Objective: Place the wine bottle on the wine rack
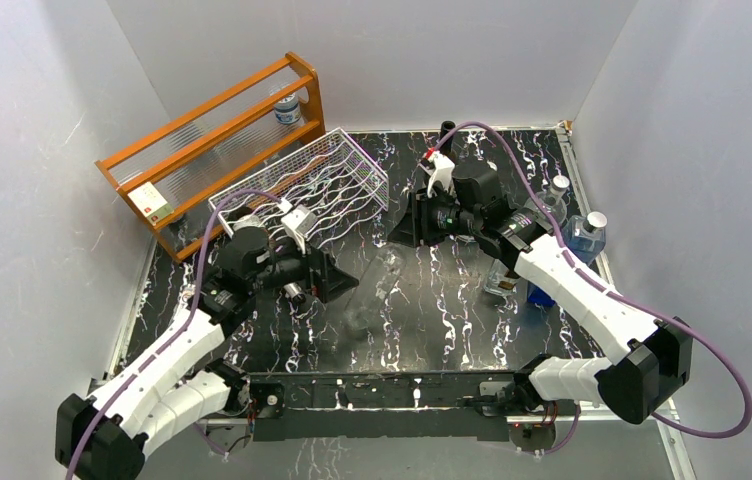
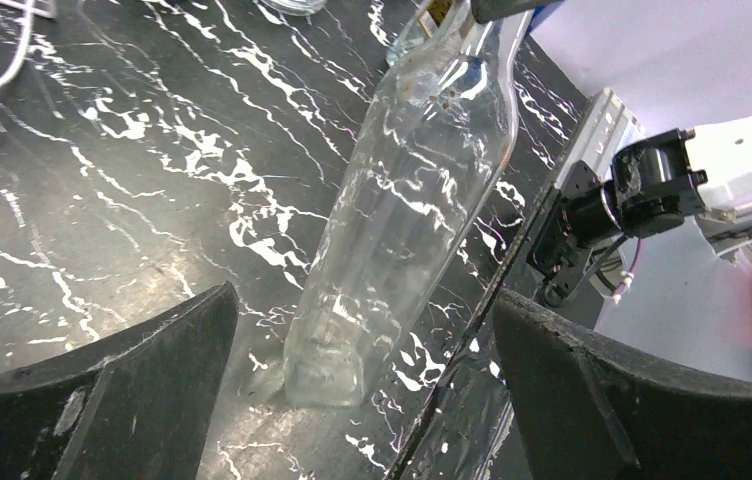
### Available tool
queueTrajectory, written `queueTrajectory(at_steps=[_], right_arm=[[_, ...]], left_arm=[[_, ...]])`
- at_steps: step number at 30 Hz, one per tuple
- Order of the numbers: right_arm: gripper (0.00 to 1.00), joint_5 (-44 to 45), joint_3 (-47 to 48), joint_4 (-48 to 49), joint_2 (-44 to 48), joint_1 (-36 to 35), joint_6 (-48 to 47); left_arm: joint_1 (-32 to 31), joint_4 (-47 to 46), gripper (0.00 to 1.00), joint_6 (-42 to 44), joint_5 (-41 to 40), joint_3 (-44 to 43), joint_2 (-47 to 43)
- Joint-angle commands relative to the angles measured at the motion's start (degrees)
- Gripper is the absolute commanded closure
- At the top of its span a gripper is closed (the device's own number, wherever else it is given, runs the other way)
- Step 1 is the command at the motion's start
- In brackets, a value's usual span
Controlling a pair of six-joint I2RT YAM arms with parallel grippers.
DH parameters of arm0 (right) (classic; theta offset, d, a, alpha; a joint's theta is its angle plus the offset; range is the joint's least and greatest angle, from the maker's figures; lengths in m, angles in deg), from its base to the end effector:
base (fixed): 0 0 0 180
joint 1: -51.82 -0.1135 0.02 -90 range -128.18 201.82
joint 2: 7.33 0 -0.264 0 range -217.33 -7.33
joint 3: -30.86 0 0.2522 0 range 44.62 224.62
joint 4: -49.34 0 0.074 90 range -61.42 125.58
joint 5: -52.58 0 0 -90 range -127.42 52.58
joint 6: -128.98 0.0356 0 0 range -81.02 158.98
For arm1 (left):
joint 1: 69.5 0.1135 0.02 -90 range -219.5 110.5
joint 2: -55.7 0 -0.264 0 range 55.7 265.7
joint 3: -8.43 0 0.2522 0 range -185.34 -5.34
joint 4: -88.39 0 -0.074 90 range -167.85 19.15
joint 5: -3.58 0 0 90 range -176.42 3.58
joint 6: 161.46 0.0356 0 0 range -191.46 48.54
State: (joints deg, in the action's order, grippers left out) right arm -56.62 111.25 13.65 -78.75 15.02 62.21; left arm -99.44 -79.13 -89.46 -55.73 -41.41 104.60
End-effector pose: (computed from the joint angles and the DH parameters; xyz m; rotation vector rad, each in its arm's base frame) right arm 0.2181 0.1778 0.3547 -0.4758 2.1053 0.9761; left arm 0.1652 -0.1161 0.2956 0.5972 1.7748 -1.0643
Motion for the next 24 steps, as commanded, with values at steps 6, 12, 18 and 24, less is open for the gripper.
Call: queueTrajectory(at_steps=[6, 12, 18, 24], right_arm=[[1.0, -3.1, 2.3, 5.8, 0.9, 0.1, 7.6], [1.0, -4.4, 2.4, 6.9, 1.2, 0.1, 10.8], [1.0, -6.5, -0.6, 15.2, 2.1, 0.1, 18.1], [1.0, -8.6, -0.2, 14.1, 2.3, 0.1, 15.6]], left_arm=[[-6.0, -7.2, 0.04, 2.8, -0.6, 2.0, 3.5], [-9.3, -8.0, 0.02, 5.7, -2.5, 4.3, 2.8], [-9.9, -0.5, 0.14, 17.0, 2.0, 0.7, 5.6], [-9.9, 2.4, 0.56, 25.8, -1.1, -3.7, 5.3]])
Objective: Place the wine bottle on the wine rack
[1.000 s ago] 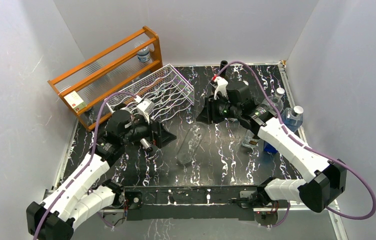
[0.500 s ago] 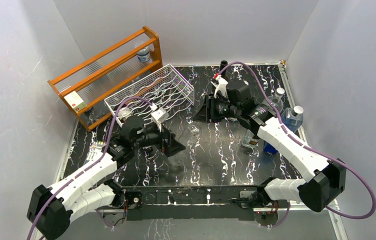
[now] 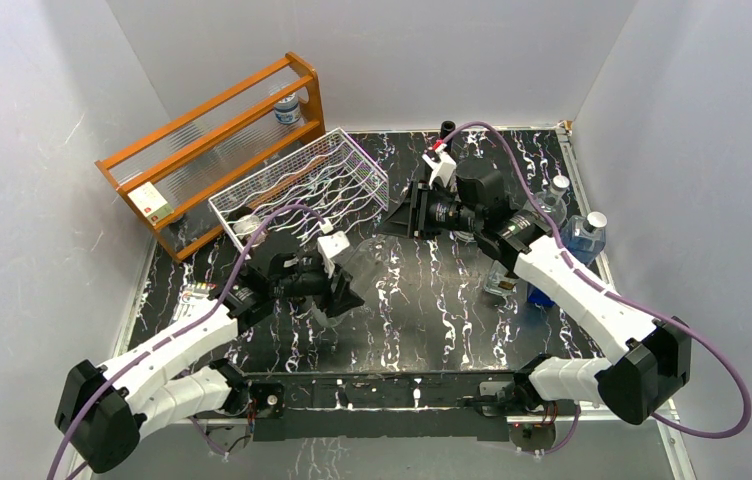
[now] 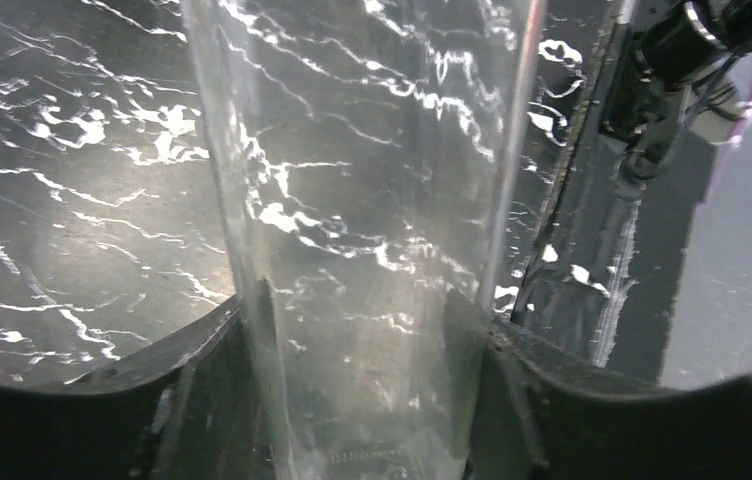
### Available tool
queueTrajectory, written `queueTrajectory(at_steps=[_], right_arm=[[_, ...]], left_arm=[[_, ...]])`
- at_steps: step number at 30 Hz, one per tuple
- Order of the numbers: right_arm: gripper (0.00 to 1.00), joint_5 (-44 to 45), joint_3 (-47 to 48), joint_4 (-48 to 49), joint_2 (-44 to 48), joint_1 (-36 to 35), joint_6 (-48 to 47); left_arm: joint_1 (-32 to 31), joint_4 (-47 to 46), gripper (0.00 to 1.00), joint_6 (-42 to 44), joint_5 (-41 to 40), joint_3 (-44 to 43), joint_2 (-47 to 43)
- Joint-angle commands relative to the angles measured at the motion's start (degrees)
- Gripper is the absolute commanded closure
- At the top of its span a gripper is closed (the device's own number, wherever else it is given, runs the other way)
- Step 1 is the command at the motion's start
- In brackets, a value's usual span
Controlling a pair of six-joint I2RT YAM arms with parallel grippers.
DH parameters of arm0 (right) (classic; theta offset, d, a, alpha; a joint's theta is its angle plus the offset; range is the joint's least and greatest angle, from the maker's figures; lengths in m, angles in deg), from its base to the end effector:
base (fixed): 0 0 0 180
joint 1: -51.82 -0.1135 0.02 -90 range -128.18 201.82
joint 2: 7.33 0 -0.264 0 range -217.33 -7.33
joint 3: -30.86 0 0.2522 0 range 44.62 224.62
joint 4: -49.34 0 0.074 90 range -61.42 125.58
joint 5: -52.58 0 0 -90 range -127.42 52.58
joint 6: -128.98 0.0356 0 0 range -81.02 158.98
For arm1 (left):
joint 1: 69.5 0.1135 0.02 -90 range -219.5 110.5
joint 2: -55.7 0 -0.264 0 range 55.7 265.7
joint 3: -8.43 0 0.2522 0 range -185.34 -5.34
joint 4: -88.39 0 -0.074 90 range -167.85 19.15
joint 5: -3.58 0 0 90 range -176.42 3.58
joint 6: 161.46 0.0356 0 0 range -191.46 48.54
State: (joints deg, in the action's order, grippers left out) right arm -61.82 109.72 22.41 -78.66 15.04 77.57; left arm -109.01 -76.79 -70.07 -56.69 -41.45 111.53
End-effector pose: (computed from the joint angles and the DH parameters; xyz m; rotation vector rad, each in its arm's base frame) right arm 0.2202 0.1830 0.3613 -0.2848 2.0795 1.2530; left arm 0.1590 -0.1540 0.2686 1.0248 1.7169 -0.9367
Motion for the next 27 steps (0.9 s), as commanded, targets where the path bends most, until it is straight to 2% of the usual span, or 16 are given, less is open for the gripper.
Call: queueTrajectory(at_steps=[1, 2, 3, 4, 5, 6, 8, 9, 12, 15, 20, 24, 27], right_arm=[[1.0, -3.6, 1.5, 4.8, 2.3, 0.0, -0.1], [1.0, -3.7, 1.6, 4.5, 2.3, 0.0, -0.5], [1.0, -3.8, 1.7, 4.1, 2.3, 0.0, -1.0], [1.0, -3.9, 1.9, 3.7, 2.4, 0.1, -1.6], [0.94, -4.2, 2.0, 3.4, 2.6, 0.1, -2.3], [0.83, -4.3, 2.0, 2.9, 2.8, 0.1, -3.0], [0.53, -2.6, 1.9, 1.6, 3.6, 0.1, -4.6], [0.43, -1.3, 1.6, 1.0, 4.2, 0.1, -5.7], [0.26, 3.5, -0.1, 0.6, 5.3, 0.1, -9.6], [0.21, 7.8, -1.0, 0.7, 4.7, 0.1, -12.5], [0.19, 12.4, 2.9, -5.4, 2.8, 0.2, -16.7], [0.13, 5.0, 6.6, -13.6, 1.9, 0.1, -25.8], [0.11, 3.7, 9.8, -20.5, 0.5, 0.2, -29.9]], left_arm=[[-0.3, 0.0, 0.61, 7.2, -0.1, -4.0, -1.7], [-0.3, -0.1, 0.68, 7.6, 0.1, -4.3, -1.6], [-0.3, -0.2, 0.88, 8.5, 0.3, -4.7, -1.4], [-0.3, -0.1, 1.0, 9.1, 0.2, -5.0, -1.2], [-0.3, -0.2, 1.0, 9.5, 0.0, -5.2, -0.9], [-0.3, -0.2, 1.0, 10.3, 0.1, -5.5, -0.7], [-0.3, -0.4, 1.0, 11.9, -0.3, -6.0, -0.4], [-0.3, -0.4, 1.0, 13.0, -0.8, -6.5, -0.4], [-0.3, -2.8, 1.0, 14.9, -3.7, -7.4, 0.0], [-0.3, -5.4, 1.0, 16.6, -4.6, -7.8, 1.7], [-0.3, -4.6, 1.0, 24.1, -9.3, -7.7, 3.0], [-0.3, -4.0, 1.0, 34.9, -7.7, -7.2, 2.9], [-0.5, -3.0, 1.0, 45.8, -6.8, -6.7, 2.8]])
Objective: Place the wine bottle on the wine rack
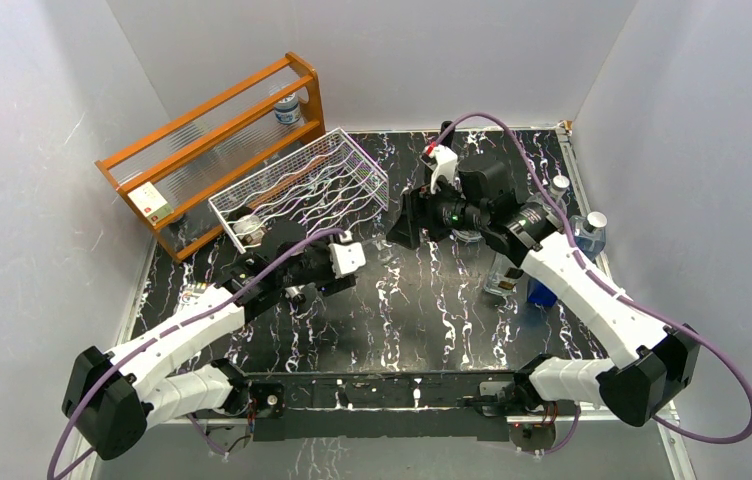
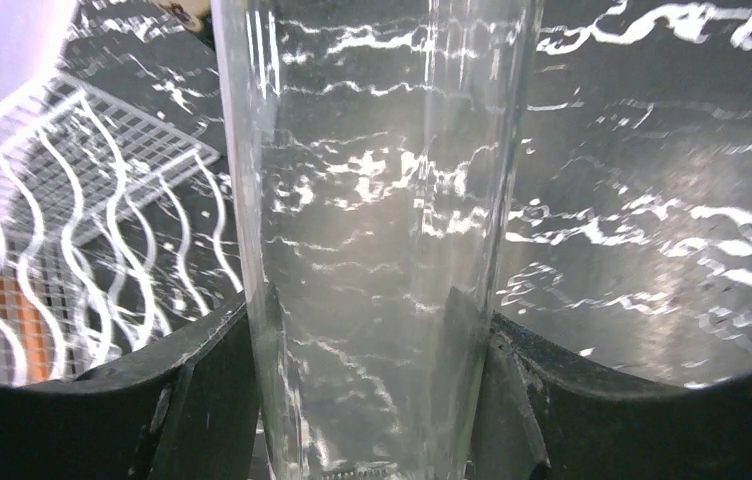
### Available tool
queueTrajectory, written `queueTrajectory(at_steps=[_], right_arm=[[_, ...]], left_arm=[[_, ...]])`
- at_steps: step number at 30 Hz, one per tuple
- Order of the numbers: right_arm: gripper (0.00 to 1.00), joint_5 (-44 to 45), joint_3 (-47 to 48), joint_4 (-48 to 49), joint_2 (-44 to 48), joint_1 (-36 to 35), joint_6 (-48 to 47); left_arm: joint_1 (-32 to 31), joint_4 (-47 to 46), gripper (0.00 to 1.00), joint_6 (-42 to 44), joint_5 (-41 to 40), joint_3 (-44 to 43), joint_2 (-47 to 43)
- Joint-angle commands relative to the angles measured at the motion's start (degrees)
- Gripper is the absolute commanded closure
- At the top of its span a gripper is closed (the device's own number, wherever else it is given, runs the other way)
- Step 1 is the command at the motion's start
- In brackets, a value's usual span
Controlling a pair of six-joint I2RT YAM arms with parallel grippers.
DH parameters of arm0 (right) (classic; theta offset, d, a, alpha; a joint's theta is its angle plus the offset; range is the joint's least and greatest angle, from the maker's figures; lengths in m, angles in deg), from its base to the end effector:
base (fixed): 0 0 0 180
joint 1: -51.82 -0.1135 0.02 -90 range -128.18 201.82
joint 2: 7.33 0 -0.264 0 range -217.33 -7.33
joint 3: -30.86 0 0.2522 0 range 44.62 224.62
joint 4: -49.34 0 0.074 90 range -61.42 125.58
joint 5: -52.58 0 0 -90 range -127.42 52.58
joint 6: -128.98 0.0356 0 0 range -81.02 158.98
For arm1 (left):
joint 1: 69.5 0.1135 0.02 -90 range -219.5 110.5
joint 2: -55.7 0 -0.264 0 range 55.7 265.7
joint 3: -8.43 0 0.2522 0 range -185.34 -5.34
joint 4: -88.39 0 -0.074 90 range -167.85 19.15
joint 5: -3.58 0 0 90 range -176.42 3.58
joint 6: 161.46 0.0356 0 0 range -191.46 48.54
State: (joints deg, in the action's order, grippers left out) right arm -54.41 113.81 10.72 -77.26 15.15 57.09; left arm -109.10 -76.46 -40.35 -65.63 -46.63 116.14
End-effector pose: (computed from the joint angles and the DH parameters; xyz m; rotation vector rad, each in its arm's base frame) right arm 0.2124 0.1711 0.3716 -0.5353 2.0474 0.8898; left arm 0.1779 -0.1636 0.2819 1.3067 1.4209 -0.4486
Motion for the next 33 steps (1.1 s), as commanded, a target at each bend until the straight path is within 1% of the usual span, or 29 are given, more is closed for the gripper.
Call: queueTrajectory(at_steps=[1, 5, 7, 10, 14, 20, 25, 28, 33], right_arm=[[0.1, -5.1, 5.9, -9.7, -1.0, 0.1, -10.3], [0.03, -11.6, 4.2, -8.9, -0.6, 0.1, -12.4], [0.02, -15.4, 3.7, -9.0, -1.3, -0.1, -13.5], [0.02, -16.7, 3.9, -9.3, -3.3, -0.1, -13.3], [0.02, -17.9, 3.6, -8.2, -5.9, -1.3, -12.0], [0.03, -14.8, 2.1, -6.8, -8.7, -6.3, -11.2], [0.04, -14.0, -0.6, -5.9, -9.8, -6.8, -10.9], [0.04, -12.6, -1.4, -6.5, -10.3, -7.3, -10.7], [0.07, -13.1, -1.6, -5.5, -11.3, -8.2, -10.0]], left_arm=[[-0.4, -3.3, 1.0, 19.3, 2.3, -1.2, -1.8], [-0.4, -3.2, 1.0, 30.5, 3.4, 0.2, -1.6], [-0.5, -3.2, 1.0, 34.1, 4.0, 0.6, -1.5], [-0.8, -3.9, 1.0, 37.2, 4.0, 1.5, -1.6], [-1.0, -4.4, 1.0, 38.6, 4.5, 2.6, -1.8], [-1.2, -5.1, 1.0, 39.4, 4.6, 3.8, -2.8], [-1.1, -5.8, 1.0, 39.6, 5.2, 4.6, -3.5], [-1.2, -6.3, 1.0, 39.4, 5.5, 4.8, -3.6], [-1.1, -7.0, 1.0, 38.4, 5.8, 5.0, -3.6]])
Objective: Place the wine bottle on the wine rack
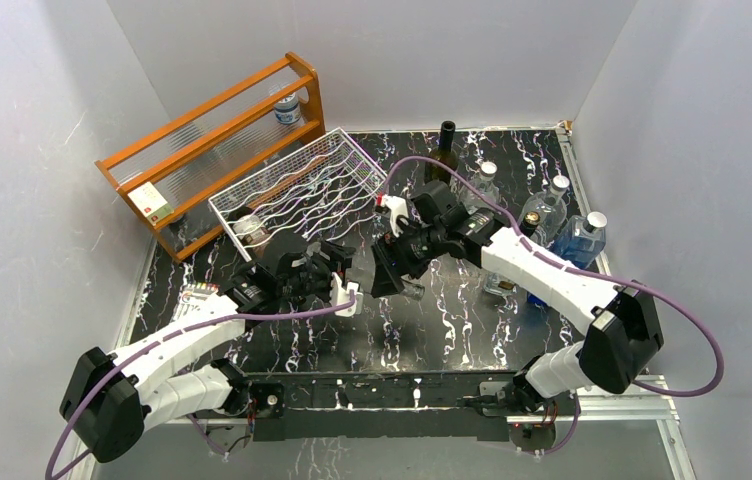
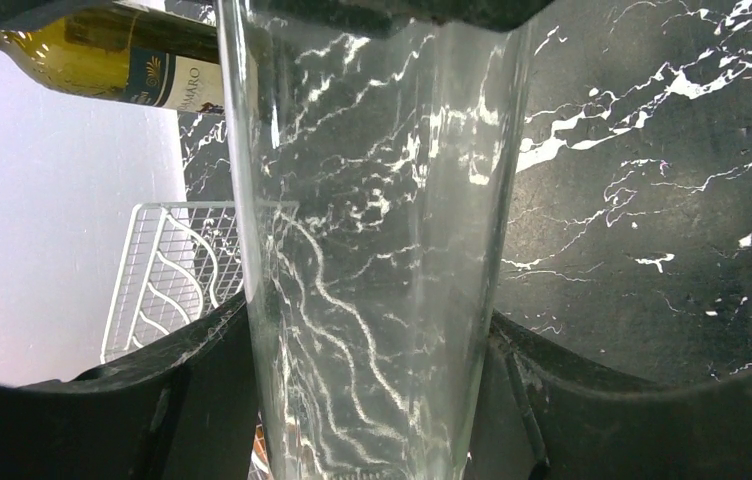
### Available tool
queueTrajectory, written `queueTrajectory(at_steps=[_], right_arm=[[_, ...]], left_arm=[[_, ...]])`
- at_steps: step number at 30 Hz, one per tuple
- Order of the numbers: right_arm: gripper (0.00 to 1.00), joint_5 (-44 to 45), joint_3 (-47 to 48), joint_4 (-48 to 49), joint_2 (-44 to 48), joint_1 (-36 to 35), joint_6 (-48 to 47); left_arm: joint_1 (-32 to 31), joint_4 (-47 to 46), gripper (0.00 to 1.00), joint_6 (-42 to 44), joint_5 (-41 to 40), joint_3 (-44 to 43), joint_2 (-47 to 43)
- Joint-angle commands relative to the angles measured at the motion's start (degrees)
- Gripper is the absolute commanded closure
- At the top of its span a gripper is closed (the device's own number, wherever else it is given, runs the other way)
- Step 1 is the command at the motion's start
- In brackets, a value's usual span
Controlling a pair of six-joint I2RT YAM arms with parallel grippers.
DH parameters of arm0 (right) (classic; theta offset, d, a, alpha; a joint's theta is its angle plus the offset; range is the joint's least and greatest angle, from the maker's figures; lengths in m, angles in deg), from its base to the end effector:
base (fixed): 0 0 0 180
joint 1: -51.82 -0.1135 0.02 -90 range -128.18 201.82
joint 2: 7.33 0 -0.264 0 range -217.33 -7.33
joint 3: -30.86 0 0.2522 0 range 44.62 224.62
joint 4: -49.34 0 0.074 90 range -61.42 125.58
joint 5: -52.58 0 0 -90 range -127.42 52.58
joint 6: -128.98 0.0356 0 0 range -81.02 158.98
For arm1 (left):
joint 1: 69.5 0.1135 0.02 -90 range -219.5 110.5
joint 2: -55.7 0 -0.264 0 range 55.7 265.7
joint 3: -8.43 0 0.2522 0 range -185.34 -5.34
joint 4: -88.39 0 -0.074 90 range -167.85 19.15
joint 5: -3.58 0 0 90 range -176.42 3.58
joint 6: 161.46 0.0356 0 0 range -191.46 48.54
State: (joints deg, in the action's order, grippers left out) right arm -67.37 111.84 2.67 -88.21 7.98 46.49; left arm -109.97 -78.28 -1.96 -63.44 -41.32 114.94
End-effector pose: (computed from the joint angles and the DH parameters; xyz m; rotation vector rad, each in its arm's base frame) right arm 0.2058 0.2223 0.2985 -1.0261 2.2783 1.0277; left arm 0.1676 -0.1612 0.2574 1.7203 0.8889 -0.0582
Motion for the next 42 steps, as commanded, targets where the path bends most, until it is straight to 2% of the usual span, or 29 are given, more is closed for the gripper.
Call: queueTrajectory(at_steps=[1, 9, 11, 16, 19, 21, 23, 25, 26, 27, 28, 33, 42], right_arm=[[0.08, -0.2, 0.6, 2.6, -0.7, -1.2, 0.7], [0.15, 0.2, 1.3, 3.8, -2.7, -3.1, 2.1], [0.26, 0.3, 1.1, 4.6, -2.6, -3.3, 2.7], [0.63, 1.1, 1.1, 5.2, -1.6, -3.4, 3.3], [0.83, 2.0, 1.1, 5.0, -0.5, -3.4, 3.3], [0.91, 2.8, 1.3, 4.9, 0.3, -3.4, 3.5], [0.98, 3.5, 1.5, 4.7, 1.0, -3.4, 3.6], [1.0, 4.3, 1.5, 4.8, 1.8, -3.4, 3.8], [1.0, 4.8, 1.4, 4.8, 2.2, -3.4, 3.9], [1.0, 5.6, 1.4, 4.9, 2.7, -3.4, 4.1], [1.0, 6.4, 1.3, 5.1, 3.2, -3.4, 4.2], [1.0, 14.7, -0.8, 6.0, 6.8, -3.4, 5.5], [1.0, 18.3, -3.5, 6.6, 7.5, -3.3, 6.2]], left_arm=[[-0.3, -5.2, 1.0, -0.1, 3.5, -0.4, -2.4], [-0.3, -5.0, 1.0, 0.1, 2.8, -0.6, -2.2], [-0.3, -5.0, 1.0, 0.0, 2.7, -0.5, -2.1], [-0.3, -5.0, 1.0, -0.7, 2.0, -0.4, -2.0], [-0.3, -4.6, 0.9, -1.4, 1.5, -0.4, -1.9], [-0.3, -4.2, 0.82, -1.5, 1.4, -0.4, -1.7], [-0.3, -4.1, 0.66, -1.7, 1.0, -0.3, -1.6], [-0.3, -4.0, 0.5, -2.1, 0.6, -0.3, -1.6], [-0.3, -4.1, 0.34, -2.3, 0.4, -0.2, -1.5], [-0.3, -4.0, 0.06, -2.6, 0.2, -0.2, -1.4], [-0.3, -3.8, 0.02, -3.2, -0.1, -0.3, -1.4], [-0.3, 1.7, 0.02, -5.6, -0.3, -2.9, -2.1], [-0.3, 8.3, 0.02, -16.8, -0.4, -6.0, -9.5]])
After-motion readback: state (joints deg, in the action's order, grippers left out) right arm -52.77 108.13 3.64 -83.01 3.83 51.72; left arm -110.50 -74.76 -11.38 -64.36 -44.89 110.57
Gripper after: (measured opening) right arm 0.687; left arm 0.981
